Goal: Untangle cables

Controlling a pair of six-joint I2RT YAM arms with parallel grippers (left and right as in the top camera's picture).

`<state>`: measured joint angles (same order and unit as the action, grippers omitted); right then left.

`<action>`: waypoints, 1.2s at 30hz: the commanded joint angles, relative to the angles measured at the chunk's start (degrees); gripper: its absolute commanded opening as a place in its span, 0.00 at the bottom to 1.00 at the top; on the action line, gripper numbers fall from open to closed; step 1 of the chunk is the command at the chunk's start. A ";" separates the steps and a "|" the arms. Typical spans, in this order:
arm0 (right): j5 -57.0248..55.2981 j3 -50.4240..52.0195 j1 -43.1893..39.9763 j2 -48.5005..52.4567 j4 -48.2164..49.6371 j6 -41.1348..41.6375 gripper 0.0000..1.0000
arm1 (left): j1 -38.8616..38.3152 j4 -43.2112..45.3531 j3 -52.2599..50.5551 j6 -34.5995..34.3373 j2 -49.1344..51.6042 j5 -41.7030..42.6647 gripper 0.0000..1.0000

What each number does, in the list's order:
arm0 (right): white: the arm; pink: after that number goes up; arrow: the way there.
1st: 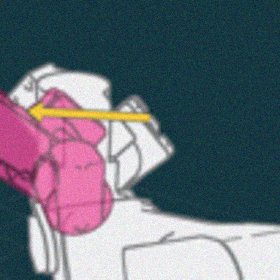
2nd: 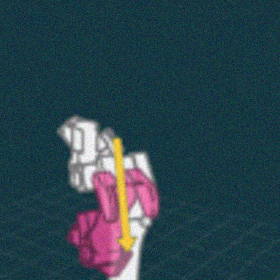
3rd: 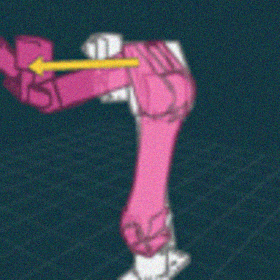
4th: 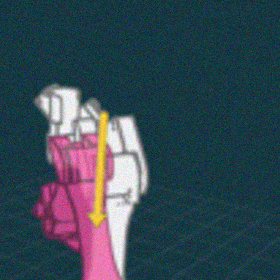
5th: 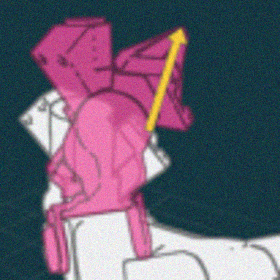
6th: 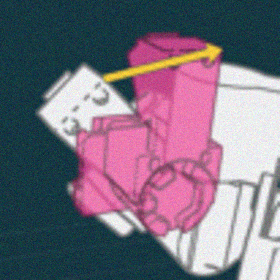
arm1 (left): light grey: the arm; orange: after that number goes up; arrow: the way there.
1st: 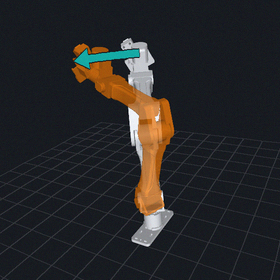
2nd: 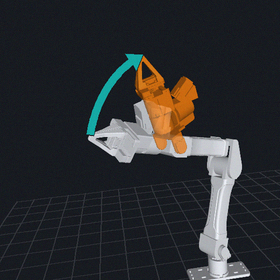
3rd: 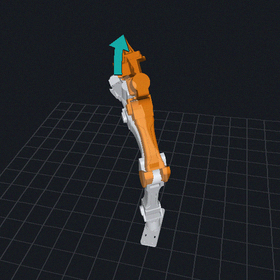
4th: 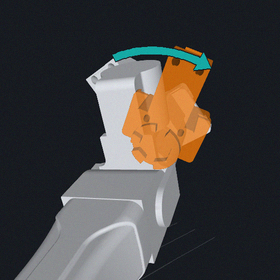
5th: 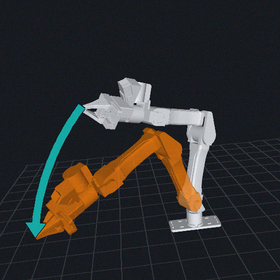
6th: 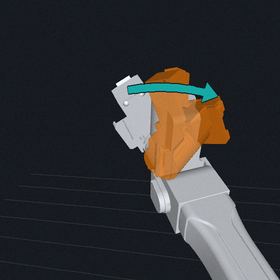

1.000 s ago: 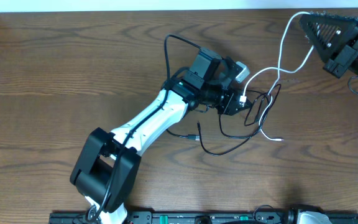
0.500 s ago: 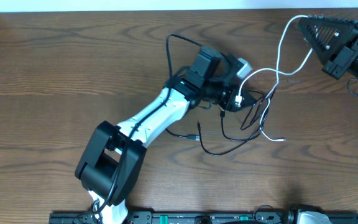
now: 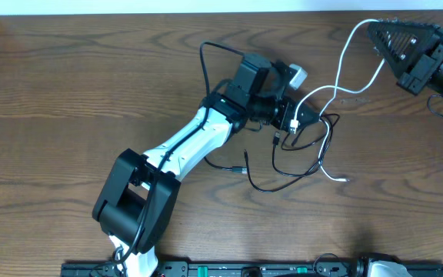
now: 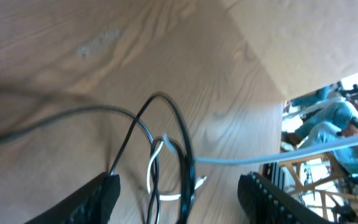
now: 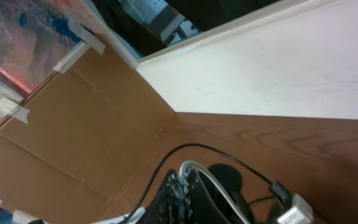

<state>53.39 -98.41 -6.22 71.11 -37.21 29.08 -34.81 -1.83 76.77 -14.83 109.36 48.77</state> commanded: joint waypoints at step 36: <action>-1.09 -0.48 -23.02 3.30 25.18 14.75 0.29 | 1.75 -17.42 0.76 3.15 -8.33 -31.50 0.07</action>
<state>49.15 -98.61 -31.11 73.56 -8.99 53.23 -33.41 -19.62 76.71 -13.50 111.39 17.82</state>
